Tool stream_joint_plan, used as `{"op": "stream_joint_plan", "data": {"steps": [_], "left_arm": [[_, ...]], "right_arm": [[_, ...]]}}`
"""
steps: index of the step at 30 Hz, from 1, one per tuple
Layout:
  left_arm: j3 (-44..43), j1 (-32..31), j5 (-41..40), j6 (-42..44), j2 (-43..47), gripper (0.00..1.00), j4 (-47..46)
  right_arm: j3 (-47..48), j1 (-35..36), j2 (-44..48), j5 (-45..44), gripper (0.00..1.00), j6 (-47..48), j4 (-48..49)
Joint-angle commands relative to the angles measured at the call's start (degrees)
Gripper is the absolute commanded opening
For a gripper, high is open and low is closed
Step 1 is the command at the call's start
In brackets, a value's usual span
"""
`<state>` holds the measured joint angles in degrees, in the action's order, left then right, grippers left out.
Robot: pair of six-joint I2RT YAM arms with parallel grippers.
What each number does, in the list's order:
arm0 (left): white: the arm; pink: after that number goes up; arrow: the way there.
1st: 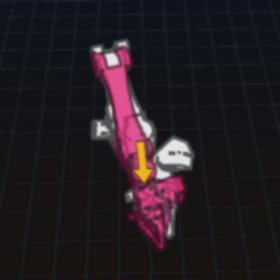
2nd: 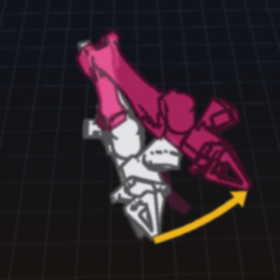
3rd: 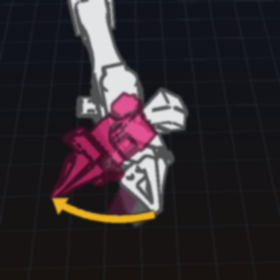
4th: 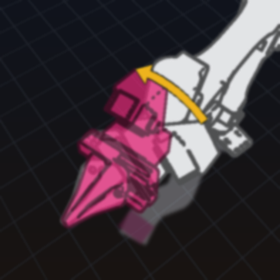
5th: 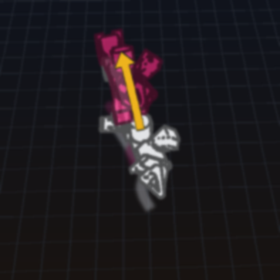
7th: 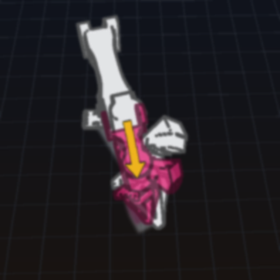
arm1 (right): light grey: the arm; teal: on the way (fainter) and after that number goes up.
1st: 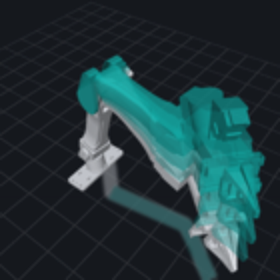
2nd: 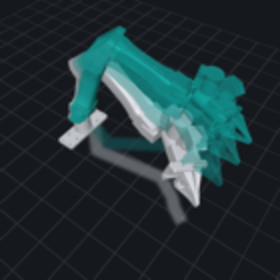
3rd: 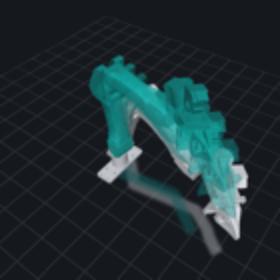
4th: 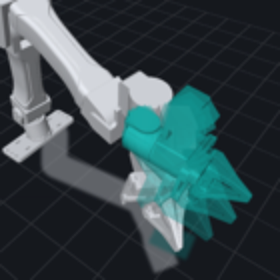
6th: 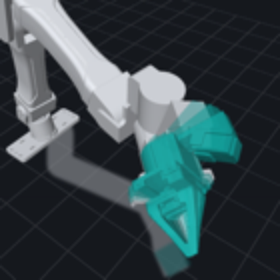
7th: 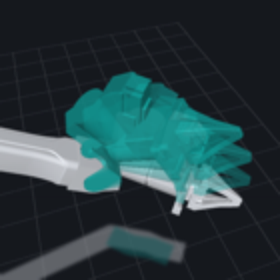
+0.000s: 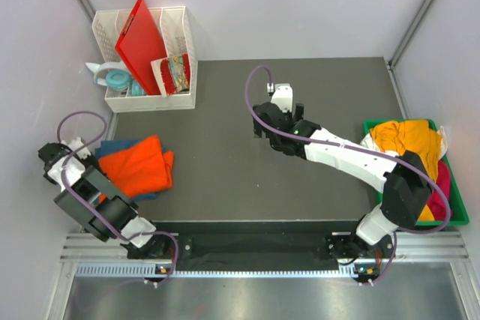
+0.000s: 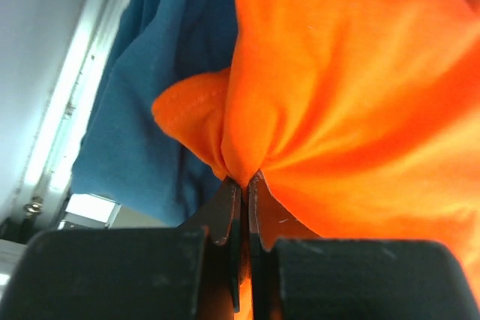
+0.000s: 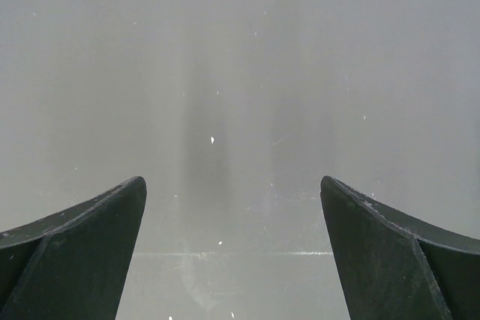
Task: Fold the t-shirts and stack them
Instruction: Smooth out wrinkles on the folded tshirt
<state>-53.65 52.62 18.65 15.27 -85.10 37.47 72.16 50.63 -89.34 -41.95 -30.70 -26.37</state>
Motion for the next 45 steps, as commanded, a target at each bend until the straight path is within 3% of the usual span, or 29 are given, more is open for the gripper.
{"op": "stream_joint_plan", "data": {"steps": [1,9,22,28,35,45], "left_arm": [[0.9,0.3,3.4,2.8,7.2,0.0,-4.3],[-2.0,-0.2,8.4,5.2,15.8,0.0,-0.6],[-6.4,-12.7,4.9,1.4,12.0,0.0,-3.4],[-10.3,-11.4,-1.3,3.4,7.7,0.0,1.0],[-9.6,-7.9,-7.9,7.9,7.6,0.0,-2.0],[-9.6,-2.2,-17.8,9.4,-1.4,0.0,-8.5]], "right_arm": [[1.7,1.2,-1.3,-1.4,1.0,-1.7,-0.1],[2.5,2.0,-2.7,-1.2,1.0,-2.2,0.4],[-0.5,2.9,-0.4,-1.7,1.0,-4.0,0.7],[-3.6,2.9,2.8,-3.6,1.0,-4.5,-0.2],[-6.6,2.9,3.6,-4.1,1.0,-6.1,0.3],[-7.8,3.0,2.9,-3.7,1.0,-6.1,1.7]]}}
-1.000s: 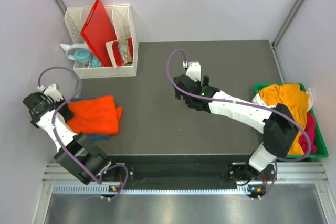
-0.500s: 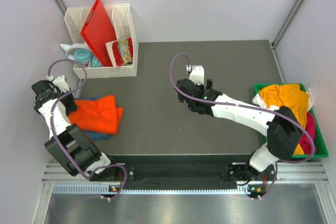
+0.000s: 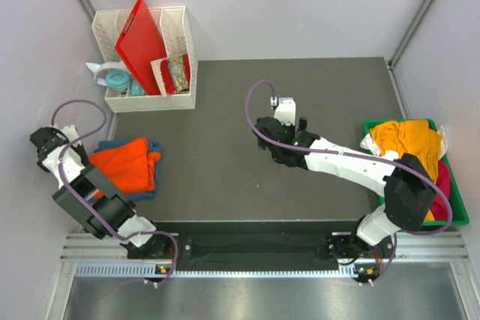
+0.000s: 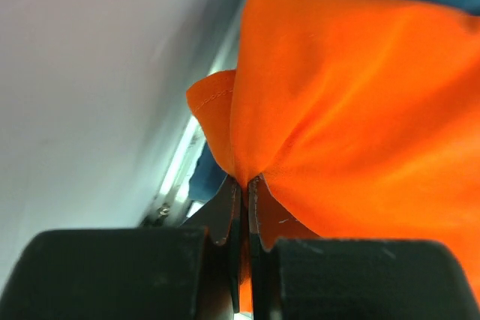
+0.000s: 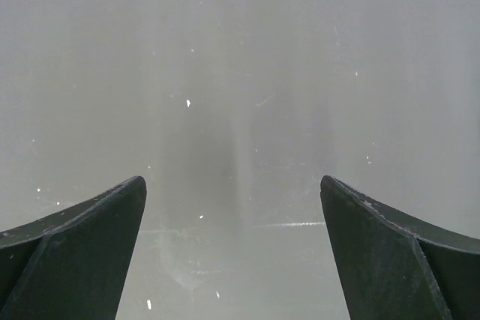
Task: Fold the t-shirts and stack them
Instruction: Smooth out wrinkles on the folded tshirt
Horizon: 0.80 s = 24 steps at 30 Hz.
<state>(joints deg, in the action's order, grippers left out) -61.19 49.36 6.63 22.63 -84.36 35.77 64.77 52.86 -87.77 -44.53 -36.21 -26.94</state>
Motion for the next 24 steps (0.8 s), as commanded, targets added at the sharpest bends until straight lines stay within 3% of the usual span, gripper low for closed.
{"op": "stream_joint_plan", "data": {"steps": [1,7,10,11,13,14,15,21,23,24], "left_arm": [[-1.9,1.0,-5.8,2.2,-2.6,0.0,-7.1],[-1.7,1.0,-3.1,2.4,-5.1,0.04,-7.6],[-1.4,1.1,1.4,2.8,-2.8,0.39,-6.2],[-1.3,1.1,2.6,2.9,-1.5,0.6,-5.8],[-2.3,1.1,8.1,3.1,2.8,0.78,-3.6],[-2.8,1.0,10.1,2.8,4.2,0.93,-3.0],[-3.2,1.1,11.7,2.2,5.5,0.99,-2.7],[-8.0,0.9,19.4,-2.3,8.2,0.99,0.7],[-6.6,-0.3,19.0,-2.3,7.0,0.79,0.8],[-5.8,-0.8,18.9,-2.1,6.5,0.62,1.0]], "right_arm": [[-0.7,0.7,1.4,-0.9,1.0,-0.5,2.3],[-0.8,0.7,1.3,-0.6,1.0,-0.3,2.6],[-0.7,0.7,1.5,-0.4,1.0,0.2,2.5],[-0.6,0.7,1.5,-0.3,1.0,0.3,2.5],[-0.6,0.7,1.4,0.0,1.0,0.3,2.5],[-0.5,0.7,1.4,0.1,1.0,0.3,2.4],[-0.5,0.8,1.2,0.1,1.0,0.3,2.4],[-0.7,0.8,0.8,1.0,1.0,-1.1,2.9],[-0.8,0.8,0.8,1.2,1.0,-1.4,2.9],[-0.9,0.8,0.9,1.1,1.0,-1.6,2.8]]}}
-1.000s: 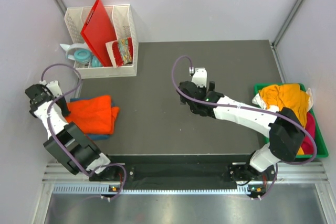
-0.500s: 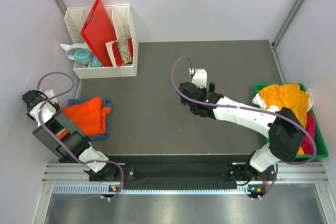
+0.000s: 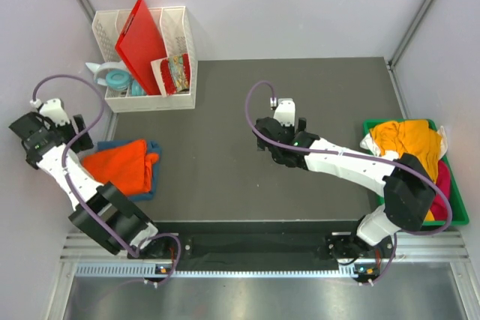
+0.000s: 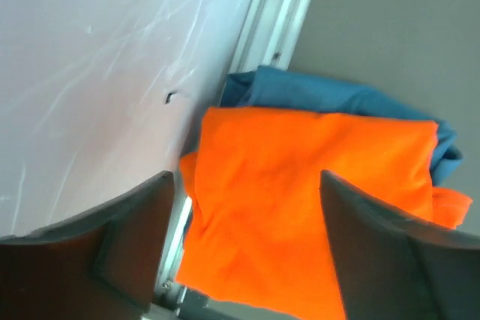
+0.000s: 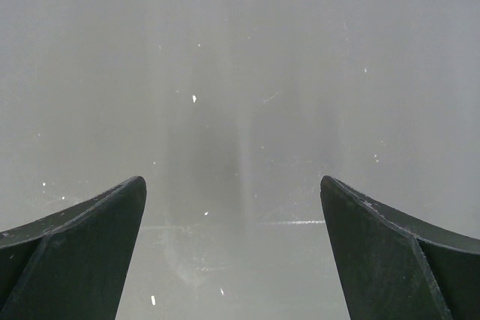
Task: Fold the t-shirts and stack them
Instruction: Smooth out wrinkles on the folded tshirt
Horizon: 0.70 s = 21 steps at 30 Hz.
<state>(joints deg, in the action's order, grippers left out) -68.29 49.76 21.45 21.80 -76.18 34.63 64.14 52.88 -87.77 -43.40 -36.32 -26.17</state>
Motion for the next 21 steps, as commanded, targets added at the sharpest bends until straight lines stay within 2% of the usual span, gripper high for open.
{"op": "stream_joint_plan", "data": {"steps": [1,2,11,17,21], "left_arm": [[3.1,-2.5,3.9,-0.9,-2.5,0.18,2.6],[4.2,-3.3,3.6,-0.4,-2.7,0.0,2.8],[14.1,-13.8,0.5,6.1,1.2,0.0,4.7],[13.5,-17.3,0.3,9.3,-4.7,0.0,10.3],[15.0,-19.8,-0.4,12.4,-5.5,0.0,14.1]], "right_arm": [[-0.3,0.8,1.1,0.0,1.0,-1.5,1.8],[-0.4,0.8,1.2,-0.1,0.99,-1.5,1.8],[-1.2,0.9,2.1,-0.5,1.0,-1.7,1.1],[-1.2,0.8,2.1,-0.6,1.0,-1.9,1.1],[-2.0,0.8,2.6,-0.8,1.0,-2.4,0.8]]}}
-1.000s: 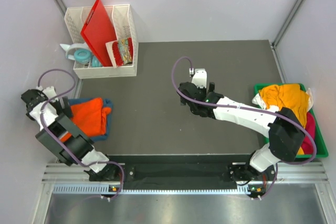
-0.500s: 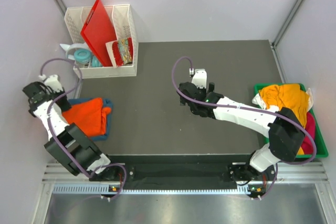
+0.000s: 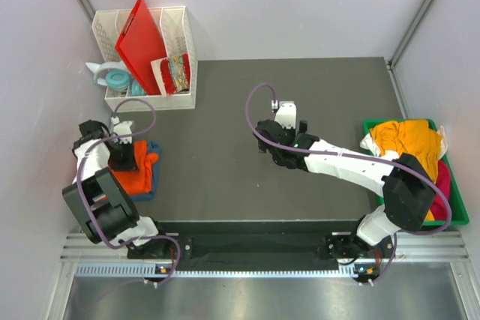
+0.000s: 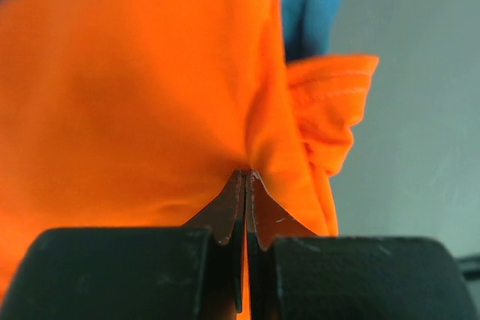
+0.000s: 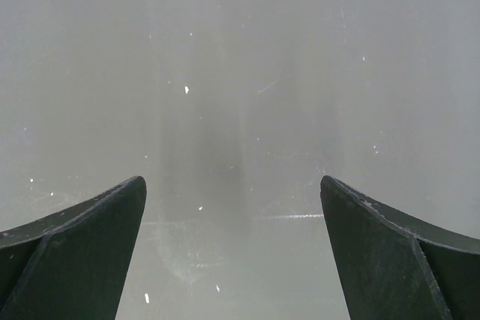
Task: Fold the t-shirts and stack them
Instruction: Smooth out wrinkles on the folded tshirt
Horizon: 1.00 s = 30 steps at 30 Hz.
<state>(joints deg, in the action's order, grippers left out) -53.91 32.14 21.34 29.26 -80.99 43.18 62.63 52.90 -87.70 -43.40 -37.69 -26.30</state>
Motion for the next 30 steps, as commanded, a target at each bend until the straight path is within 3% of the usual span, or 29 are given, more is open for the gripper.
{"op": "stream_joint_plan", "data": {"steps": [1,8,15,19,20,23,24,25,30], "left_arm": [[1.0,-3.0,-0.4,5.6,-0.6,0.0,6.8],[3.0,-4.0,-1.0,10.6,-3.6,0.0,11.2],[-2.1,-3.9,0.2,6.7,5.5,0.01,9.5],[-10.8,-3.9,2.8,-1.0,9.5,0.23,8.9],[-13.7,-3.9,3.5,-2.6,10.5,0.4,8.3],[-18.9,-4.3,4.9,-7.9,10.7,0.75,6.9],[-20.0,-5.0,5.2,-9.0,10.6,0.94,7.0],[-20.7,-6.0,4.7,-11.0,10.2,0.99,7.0],[-22.8,-14.6,0.0,-15.2,9.5,0.99,6.8]], "right_arm": [[-0.6,0.8,2.5,-0.8,1.0,-1.2,0.7],[-1.0,0.8,2.4,-0.9,1.0,-1.6,0.8],[-0.2,0.8,2.0,-0.8,1.0,-1.4,0.7],[-0.1,0.8,2.4,-0.9,1.0,-1.5,0.7],[-0.3,0.8,2.6,-1.0,1.0,-1.6,0.6],[-1.2,0.8,3.5,-1.0,1.0,-2.0,0.8],[-1.5,0.8,3.8,-1.1,1.0,-2.2,1.0],[-1.8,0.8,4.4,-1.1,1.0,-2.3,1.0],[-3.5,0.8,5.6,-1.3,1.0,-1.4,1.6]]}}
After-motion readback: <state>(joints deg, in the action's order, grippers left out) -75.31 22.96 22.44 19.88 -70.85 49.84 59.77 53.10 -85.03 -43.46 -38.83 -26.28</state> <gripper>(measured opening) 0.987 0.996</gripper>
